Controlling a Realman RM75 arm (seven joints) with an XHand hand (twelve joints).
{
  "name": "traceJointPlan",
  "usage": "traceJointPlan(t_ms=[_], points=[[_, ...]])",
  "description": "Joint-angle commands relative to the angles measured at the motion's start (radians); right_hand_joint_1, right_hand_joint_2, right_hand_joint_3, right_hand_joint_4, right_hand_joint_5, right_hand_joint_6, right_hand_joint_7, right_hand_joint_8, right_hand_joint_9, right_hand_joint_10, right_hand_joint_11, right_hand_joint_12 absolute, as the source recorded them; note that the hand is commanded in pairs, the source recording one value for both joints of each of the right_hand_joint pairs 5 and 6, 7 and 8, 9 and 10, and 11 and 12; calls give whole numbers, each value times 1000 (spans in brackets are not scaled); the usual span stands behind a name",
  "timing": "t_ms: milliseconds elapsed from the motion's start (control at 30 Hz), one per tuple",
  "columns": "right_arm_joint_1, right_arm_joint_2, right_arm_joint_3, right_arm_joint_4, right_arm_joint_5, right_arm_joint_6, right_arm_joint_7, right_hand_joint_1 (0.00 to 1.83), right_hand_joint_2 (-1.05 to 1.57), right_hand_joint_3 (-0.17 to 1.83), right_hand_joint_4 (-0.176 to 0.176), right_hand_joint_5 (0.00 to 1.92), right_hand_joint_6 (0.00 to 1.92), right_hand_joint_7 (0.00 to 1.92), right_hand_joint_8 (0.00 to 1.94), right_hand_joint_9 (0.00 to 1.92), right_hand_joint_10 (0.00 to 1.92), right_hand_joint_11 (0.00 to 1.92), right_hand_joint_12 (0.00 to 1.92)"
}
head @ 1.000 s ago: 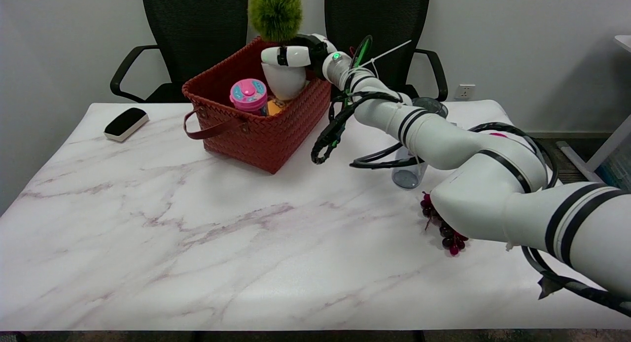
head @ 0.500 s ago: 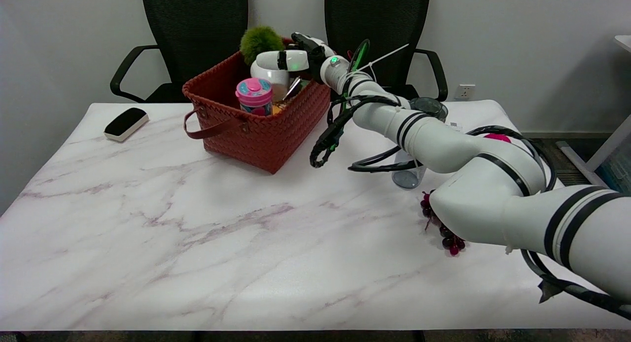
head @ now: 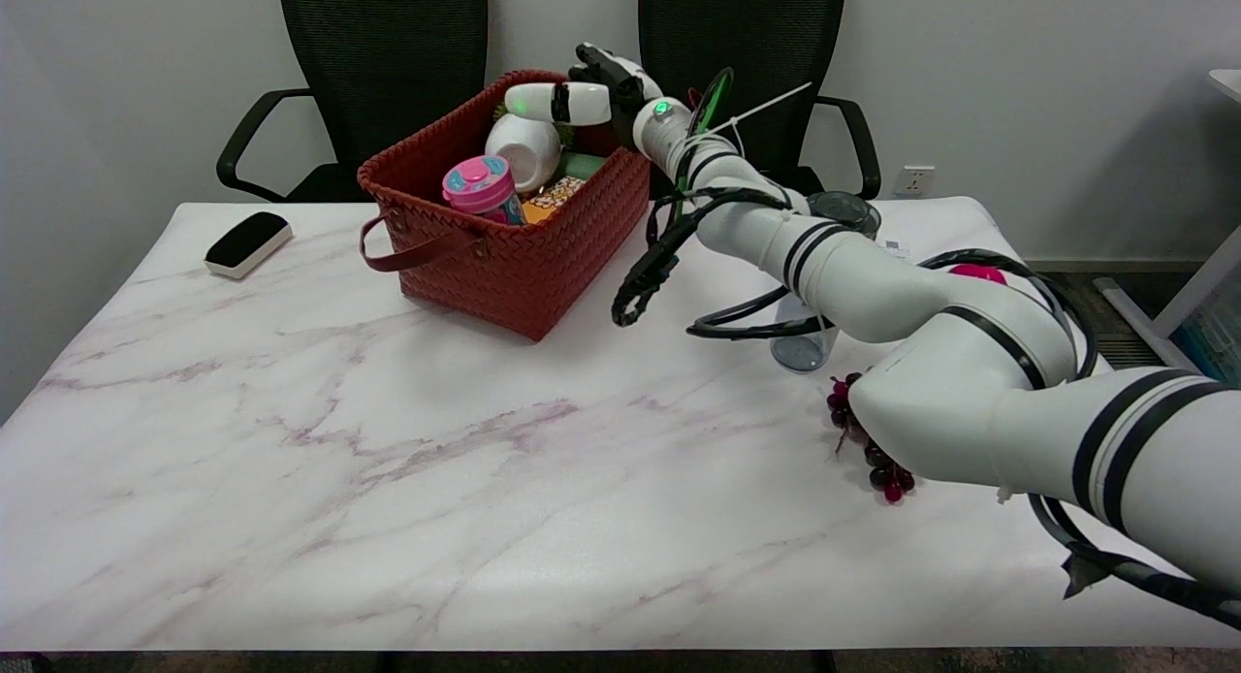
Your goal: Place the potted plant into the brown storage basket.
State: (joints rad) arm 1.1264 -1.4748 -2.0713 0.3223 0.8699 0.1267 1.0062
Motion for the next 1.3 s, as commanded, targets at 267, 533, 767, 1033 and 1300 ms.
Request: traceJointPlan(t_ms=[267, 533, 767, 1033, 1300], points=[[-247, 210, 25, 610, 0, 129, -8, 1143, 175, 606, 0, 165, 165, 271, 271, 304, 304, 226, 226], [-584, 327, 119, 1036, 0, 224, -14, 1144, 249, 602, 0, 307, 307, 331, 331, 419, 419, 374, 374], [-1041, 354, 322, 1327, -11, 366, -165, 1148, 313, 653, 0, 599, 599, 592, 592, 659, 659, 590, 590], [-1291, 387, 443, 1398, -110, 561, -246, 1176, 152, 707, 0, 641, 641, 938, 938, 817, 817, 744, 744], [-1305, 396, 310, 1333, -34, 653, -173, 1170, 61, 727, 0, 632, 632, 878, 878, 795, 795, 720, 720]])
